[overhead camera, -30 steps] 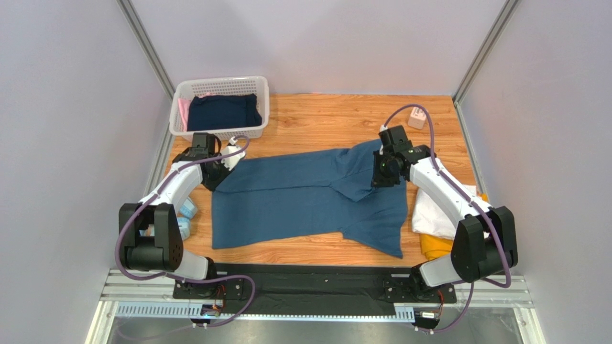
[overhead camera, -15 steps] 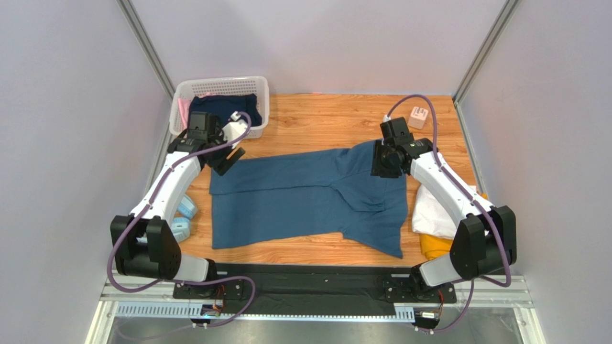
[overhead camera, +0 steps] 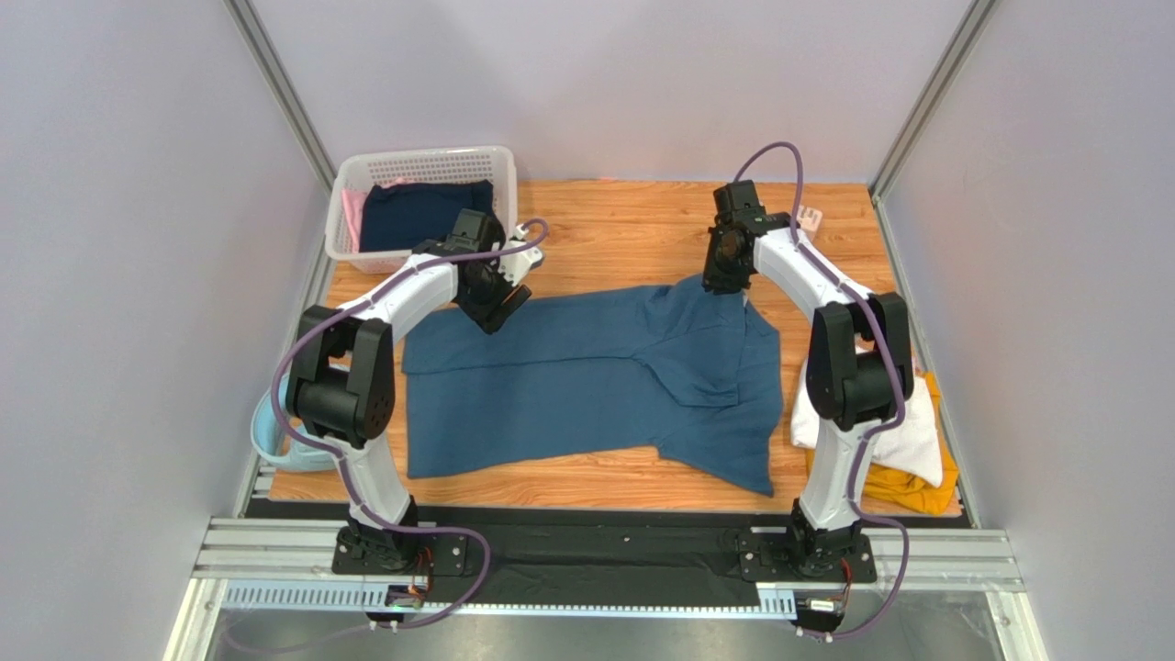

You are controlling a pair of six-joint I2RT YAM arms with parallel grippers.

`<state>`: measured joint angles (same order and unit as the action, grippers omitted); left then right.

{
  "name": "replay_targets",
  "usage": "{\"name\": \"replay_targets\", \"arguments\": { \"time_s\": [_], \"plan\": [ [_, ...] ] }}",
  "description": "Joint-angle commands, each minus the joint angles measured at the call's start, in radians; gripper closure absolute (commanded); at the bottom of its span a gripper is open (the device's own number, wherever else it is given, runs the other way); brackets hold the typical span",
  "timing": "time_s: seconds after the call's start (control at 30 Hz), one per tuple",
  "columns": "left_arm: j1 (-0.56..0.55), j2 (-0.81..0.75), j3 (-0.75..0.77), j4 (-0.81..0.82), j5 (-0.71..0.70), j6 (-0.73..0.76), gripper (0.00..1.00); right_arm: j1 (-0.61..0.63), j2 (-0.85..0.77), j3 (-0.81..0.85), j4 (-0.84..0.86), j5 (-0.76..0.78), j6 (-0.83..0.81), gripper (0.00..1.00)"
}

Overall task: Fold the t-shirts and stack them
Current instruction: Fold the flattened tshirt in 1/3 of the way

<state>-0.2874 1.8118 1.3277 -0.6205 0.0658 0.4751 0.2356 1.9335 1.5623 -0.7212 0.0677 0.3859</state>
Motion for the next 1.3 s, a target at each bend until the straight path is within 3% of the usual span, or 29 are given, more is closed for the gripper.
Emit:
{"name": "replay_targets", "arguments": {
  "time_s": [0.0,0.33,0.57,0.83,0.97,1.1,1.2,1.27],
  "plan": [
    [0.001,-0.002,0.039,0.027,-0.027,-0.023,0.30,-0.042,0.088,0.097,0.000,-0.020,0.040,0.81],
    [0.065,-0.014,-0.056,0.088,-0.057,0.022,0.31,-0.183,0.300,0.222,-0.084,-0.135,0.114,0.91],
    [0.143,-0.045,-0.140,0.111,-0.047,0.037,0.32,-0.278,0.262,0.114,-0.081,-0.109,0.137,0.96],
    [0.149,-0.046,-0.222,0.171,-0.047,0.040,0.33,-0.329,0.219,0.033,-0.067,-0.082,0.137,0.98],
    [0.151,-0.028,-0.226,0.191,-0.063,0.051,0.33,-0.312,0.222,0.161,-0.087,-0.157,0.116,0.81],
    [0.165,-0.028,-0.229,0.193,-0.061,0.056,0.34,-0.240,0.243,0.345,-0.153,-0.154,0.055,0.73],
    [0.186,-0.052,-0.248,0.197,-0.063,0.060,0.34,-0.165,0.217,0.396,-0.175,-0.100,0.007,0.66],
    [0.203,-0.075,-0.265,0.199,-0.063,0.068,0.34,-0.095,0.165,0.397,-0.185,-0.010,-0.019,0.56]
  ]
}}
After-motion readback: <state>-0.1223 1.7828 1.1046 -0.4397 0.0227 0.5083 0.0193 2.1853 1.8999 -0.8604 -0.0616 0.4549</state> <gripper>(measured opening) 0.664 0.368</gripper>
